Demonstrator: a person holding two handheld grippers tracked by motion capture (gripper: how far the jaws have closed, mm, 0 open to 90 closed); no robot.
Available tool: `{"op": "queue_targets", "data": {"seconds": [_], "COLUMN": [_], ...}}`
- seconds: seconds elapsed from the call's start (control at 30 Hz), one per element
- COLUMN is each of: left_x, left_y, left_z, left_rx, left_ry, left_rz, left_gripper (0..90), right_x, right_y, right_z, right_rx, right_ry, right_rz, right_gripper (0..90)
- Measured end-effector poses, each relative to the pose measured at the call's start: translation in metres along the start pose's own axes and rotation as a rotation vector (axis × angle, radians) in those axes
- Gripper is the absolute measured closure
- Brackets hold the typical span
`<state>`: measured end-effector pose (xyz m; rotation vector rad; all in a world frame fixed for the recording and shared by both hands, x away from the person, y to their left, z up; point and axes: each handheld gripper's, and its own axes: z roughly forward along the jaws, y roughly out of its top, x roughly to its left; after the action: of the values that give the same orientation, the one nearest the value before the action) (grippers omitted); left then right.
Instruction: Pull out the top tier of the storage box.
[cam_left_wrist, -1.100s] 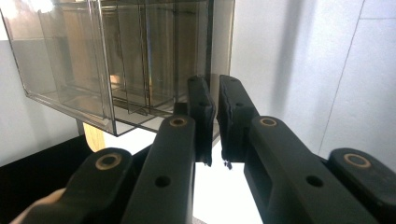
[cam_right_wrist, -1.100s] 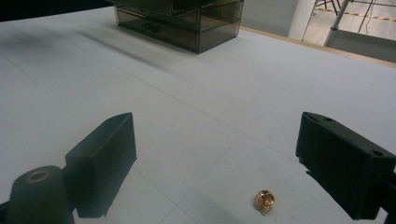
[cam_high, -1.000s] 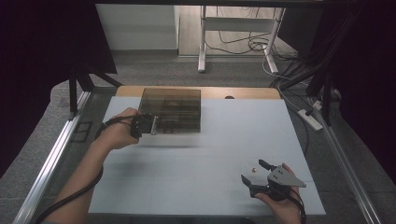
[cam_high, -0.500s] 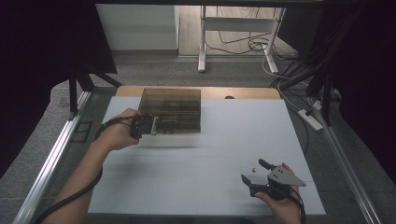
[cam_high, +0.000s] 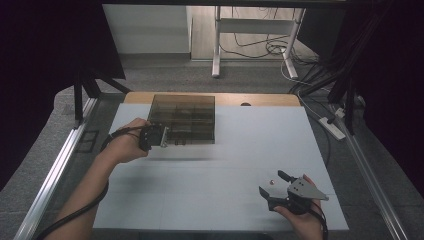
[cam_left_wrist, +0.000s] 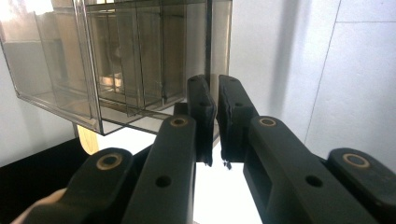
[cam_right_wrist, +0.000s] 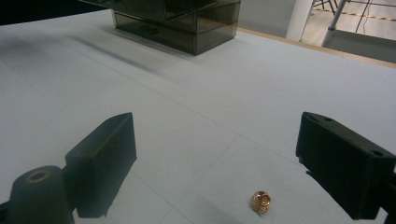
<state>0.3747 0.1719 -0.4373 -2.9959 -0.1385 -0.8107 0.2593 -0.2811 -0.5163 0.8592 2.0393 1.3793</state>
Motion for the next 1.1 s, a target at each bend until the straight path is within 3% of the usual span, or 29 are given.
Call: {"op": "queue_targets", "data": {"seconds": [0.47, 1.1], "left_x": [-0.0045, -0.0077], "left_y": [-0.0012, 0.0000], "left_z": [-0.0016, -0.0030], "left_rx": [0.004, 0.006], "left_ry": [0.010, 0.006], "left_rz": [0.026, 0.011], "left_gripper": [84.2, 84.2], "right_x": [-0.0011, -0.0012], "right_y": [-0.0003, -0.0007], "right_z": [-0.0004, 0.0002], "right_rx": [0.001, 0.003], "right_ry": [-0.004, -0.003], "right_rz": [0.001, -0.001], "right_gripper": [12.0, 11.9]}}
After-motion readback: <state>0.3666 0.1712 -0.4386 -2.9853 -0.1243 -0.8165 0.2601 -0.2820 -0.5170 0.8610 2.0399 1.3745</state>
